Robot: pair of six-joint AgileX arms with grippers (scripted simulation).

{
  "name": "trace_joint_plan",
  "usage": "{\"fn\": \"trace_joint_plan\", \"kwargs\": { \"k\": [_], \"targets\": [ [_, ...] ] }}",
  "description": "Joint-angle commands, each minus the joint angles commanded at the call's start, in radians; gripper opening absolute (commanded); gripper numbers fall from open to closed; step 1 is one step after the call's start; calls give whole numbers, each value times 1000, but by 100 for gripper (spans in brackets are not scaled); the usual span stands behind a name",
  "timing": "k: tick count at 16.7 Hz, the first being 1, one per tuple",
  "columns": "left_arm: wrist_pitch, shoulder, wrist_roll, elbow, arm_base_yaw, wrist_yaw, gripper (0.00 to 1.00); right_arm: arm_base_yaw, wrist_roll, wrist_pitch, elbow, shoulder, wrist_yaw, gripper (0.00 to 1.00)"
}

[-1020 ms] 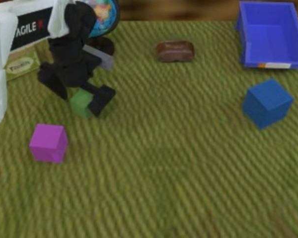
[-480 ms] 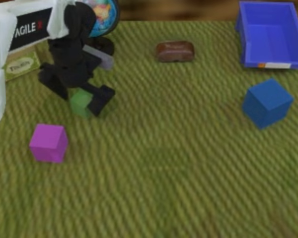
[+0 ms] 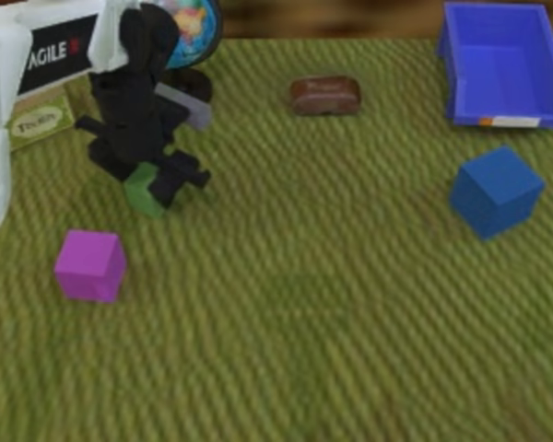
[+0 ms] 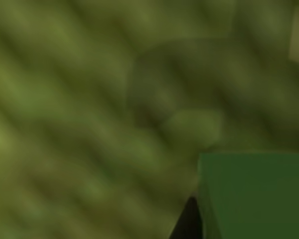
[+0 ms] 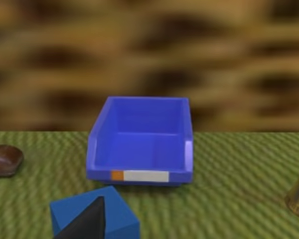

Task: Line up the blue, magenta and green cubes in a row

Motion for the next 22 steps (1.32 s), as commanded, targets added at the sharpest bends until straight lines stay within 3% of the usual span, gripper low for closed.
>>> {"fn": "trace_joint_plan", "kwargs": {
  "k": [2, 11, 18, 22],
  "targets": [
    [0, 0, 0, 0, 0, 0, 0, 0, 0, 0, 0, 0, 0, 100],
    [-13, -31, -4, 9, 1, 8, 0, 0, 0, 0, 0, 0, 0, 100],
    [-234, -71, -6, 185, 18, 7, 0, 0, 0, 0, 0, 0, 0, 100],
    [-251, -78, -6, 200, 20, 8, 0, 0, 0, 0, 0, 0, 0, 100]
  ]
}}
